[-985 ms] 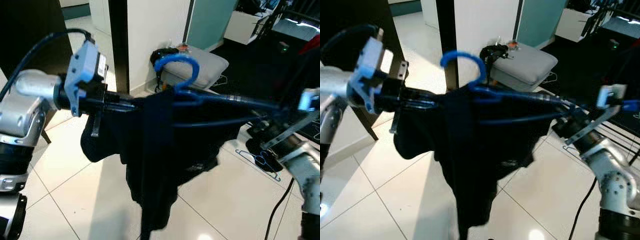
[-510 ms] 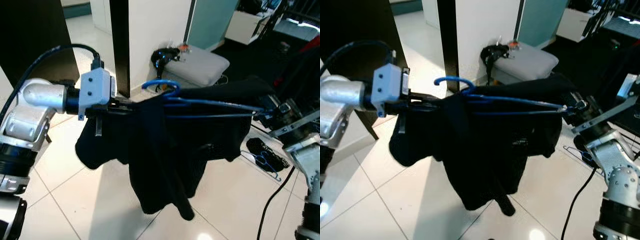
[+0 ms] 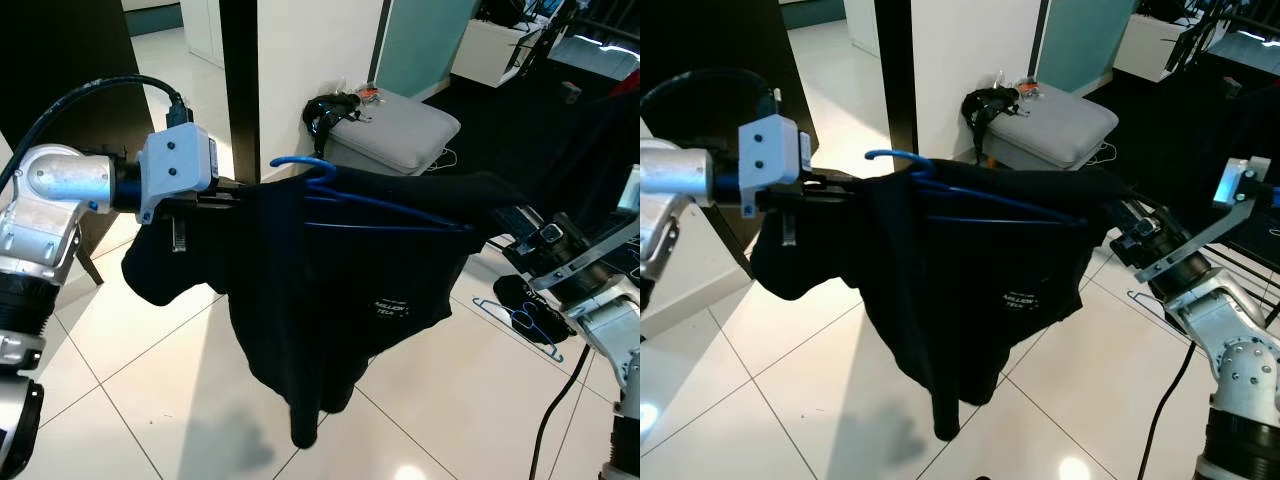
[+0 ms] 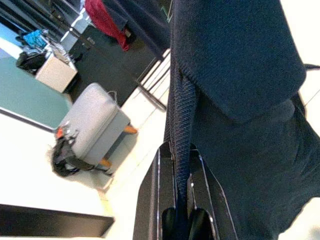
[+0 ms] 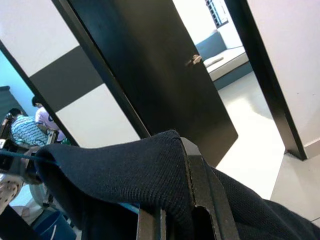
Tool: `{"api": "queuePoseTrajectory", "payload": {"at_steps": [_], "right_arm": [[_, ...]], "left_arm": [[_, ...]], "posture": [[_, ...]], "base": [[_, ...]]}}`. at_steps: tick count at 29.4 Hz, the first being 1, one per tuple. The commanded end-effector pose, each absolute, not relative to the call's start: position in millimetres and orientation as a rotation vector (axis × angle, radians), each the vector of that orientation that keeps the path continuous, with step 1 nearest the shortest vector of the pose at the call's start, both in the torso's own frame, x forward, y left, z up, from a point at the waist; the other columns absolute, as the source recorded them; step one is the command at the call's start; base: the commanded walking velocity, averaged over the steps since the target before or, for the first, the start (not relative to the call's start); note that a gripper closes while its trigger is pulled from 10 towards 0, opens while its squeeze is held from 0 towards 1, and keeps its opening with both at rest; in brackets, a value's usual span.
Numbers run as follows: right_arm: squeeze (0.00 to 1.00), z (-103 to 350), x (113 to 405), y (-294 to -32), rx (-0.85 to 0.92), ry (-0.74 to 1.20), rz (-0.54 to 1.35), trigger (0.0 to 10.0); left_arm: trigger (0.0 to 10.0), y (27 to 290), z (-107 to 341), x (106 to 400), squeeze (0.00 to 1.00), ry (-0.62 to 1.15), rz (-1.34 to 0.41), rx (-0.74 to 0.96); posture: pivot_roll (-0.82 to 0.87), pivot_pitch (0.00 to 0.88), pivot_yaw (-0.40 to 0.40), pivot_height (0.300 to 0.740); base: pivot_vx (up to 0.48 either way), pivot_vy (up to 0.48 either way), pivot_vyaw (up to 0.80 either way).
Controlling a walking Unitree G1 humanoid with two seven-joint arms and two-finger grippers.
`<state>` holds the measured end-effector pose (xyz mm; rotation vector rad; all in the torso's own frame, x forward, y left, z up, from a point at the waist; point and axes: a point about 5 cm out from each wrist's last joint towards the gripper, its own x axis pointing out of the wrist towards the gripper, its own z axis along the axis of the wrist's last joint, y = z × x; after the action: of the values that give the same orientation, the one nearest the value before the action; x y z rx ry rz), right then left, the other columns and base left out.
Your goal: Hang hanger
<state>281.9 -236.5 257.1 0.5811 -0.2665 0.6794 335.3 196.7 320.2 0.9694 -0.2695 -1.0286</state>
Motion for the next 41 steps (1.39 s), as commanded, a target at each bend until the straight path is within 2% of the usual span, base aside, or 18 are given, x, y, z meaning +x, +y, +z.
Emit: {"api": "queuePoseTrajectory", "payload": {"at_steps": [1, 15, 27, 32, 34, 37, 40, 41], "right_arm": [[0.0, 261, 275, -259, 0.565, -0.315, 0.589, 0.0], [0.0, 254, 274, -255, 0.521, -0.257, 0.595, 0.0], [0.0, 254, 277, -252, 0.52, -0.253, 0.601, 0.0], [0.0, 255, 285, -246, 0.522, -0.252, 0.577, 0.0], [0.0, 253, 297, -244, 0.527, -0.24, 0.505, 0.0], [0.0, 253, 300, -244, 0.536, -0.237, 0.495, 0.0], [0.0, 247, 300, -228, 0.511, -0.193, 0.563, 0.0], [0.0, 247, 300, -228, 0.511, -0.193, 0.563, 0.0]], "left_arm": [[10.0, 234, 323, 338, 0.0, -0.149, -0.876, 1.021], [10.0, 268, 333, 349, 0.0, -0.022, -0.672, 1.083], [10.0, 271, 331, 363, 0.0, 0.006, -0.537, 1.016], [10.0, 253, 324, 367, 0.0, -0.003, -0.561, 1.024], [10.0, 224, 302, 365, 0.0, -0.013, -0.685, 0.996], [10.0, 217, 295, 364, 0.0, -0.021, -0.729, 0.968], [10.0, 200, 286, 360, 0.0, -0.039, -0.814, 0.815], [10.0, 200, 286, 360, 0.0, -0.039, -0.814, 0.815]], "posture": [[0.08, 0.128, -0.061, 0.74], [0.09, 0.132, -0.061, 0.74], [0.09, 0.132, -0.062, 0.74], [0.09, 0.127, -0.062, 0.74], [0.09, 0.126, -0.066, 0.74], [0.09, 0.126, -0.067, 0.74], [0.09, 0.126, -0.067, 0.74], [0.09, 0.126, -0.067, 0.74]], "base": [[0.0, 0.0, 0.0], [0.0, 0.0, 0.0], [0.0, 0.0, 0.0], [0.0, 0.0, 0.0], [0.0, 0.0, 0.0], [0.0, 0.0, 0.0], [0.0, 0.0, 0.0], [0.0, 0.0, 0.0]]}}
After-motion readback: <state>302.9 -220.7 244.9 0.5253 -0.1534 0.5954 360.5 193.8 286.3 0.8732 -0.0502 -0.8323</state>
